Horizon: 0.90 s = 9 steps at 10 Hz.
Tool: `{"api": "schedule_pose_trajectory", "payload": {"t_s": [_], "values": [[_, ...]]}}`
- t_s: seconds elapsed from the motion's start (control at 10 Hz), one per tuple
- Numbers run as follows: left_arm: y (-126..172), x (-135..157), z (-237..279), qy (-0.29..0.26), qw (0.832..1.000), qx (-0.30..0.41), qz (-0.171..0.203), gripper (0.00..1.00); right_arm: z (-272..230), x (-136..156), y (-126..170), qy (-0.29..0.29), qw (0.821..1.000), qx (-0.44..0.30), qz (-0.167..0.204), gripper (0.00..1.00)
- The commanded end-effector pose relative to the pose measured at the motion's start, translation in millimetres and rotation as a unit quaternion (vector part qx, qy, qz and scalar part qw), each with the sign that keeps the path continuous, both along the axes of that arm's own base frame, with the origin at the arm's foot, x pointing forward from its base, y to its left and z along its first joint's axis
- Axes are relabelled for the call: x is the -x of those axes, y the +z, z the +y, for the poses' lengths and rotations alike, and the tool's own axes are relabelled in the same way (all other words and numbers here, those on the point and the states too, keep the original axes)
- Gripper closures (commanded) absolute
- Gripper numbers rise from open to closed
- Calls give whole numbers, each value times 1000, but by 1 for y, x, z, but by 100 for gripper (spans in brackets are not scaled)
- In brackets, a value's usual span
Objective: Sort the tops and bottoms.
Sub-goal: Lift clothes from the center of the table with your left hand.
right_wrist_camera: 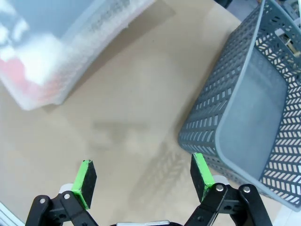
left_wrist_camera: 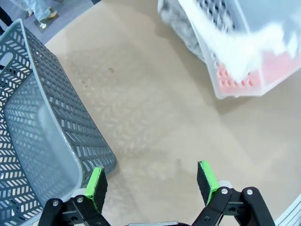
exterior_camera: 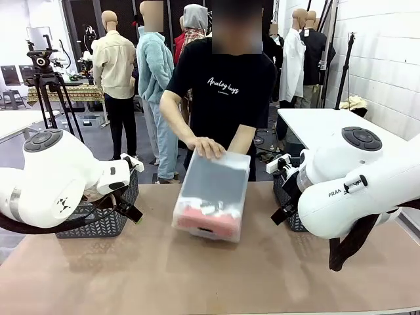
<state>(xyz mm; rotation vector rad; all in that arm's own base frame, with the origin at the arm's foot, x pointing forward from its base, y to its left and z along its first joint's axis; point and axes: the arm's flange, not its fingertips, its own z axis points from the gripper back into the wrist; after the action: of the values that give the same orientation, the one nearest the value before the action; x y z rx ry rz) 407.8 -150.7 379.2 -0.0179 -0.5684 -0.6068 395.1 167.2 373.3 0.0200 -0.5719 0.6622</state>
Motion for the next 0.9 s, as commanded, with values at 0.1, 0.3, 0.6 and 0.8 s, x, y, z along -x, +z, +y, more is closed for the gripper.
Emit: {"api": "schedule_pose_trajectory", "payload": {"t_s": [0.1, 0.3, 0.6, 0.8], "values": [[39, 35, 14, 0, 998, 30, -52, 0, -7, 60, 50, -52, 997, -2, -62, 0], [77, 66, 35, -16, 994, 57, -95, 0, -40, 106, 82, -75, 988, -71, -116, 0], [101, 88, 73, -24, 990, 70, -119, 0, -81, 142, 91, -92, 978, -119, -141, 0], [107, 109, 100, -23, 987, 93, -133, 0, -117, 154, 82, -109, 977, -141, -114, 0]]}}
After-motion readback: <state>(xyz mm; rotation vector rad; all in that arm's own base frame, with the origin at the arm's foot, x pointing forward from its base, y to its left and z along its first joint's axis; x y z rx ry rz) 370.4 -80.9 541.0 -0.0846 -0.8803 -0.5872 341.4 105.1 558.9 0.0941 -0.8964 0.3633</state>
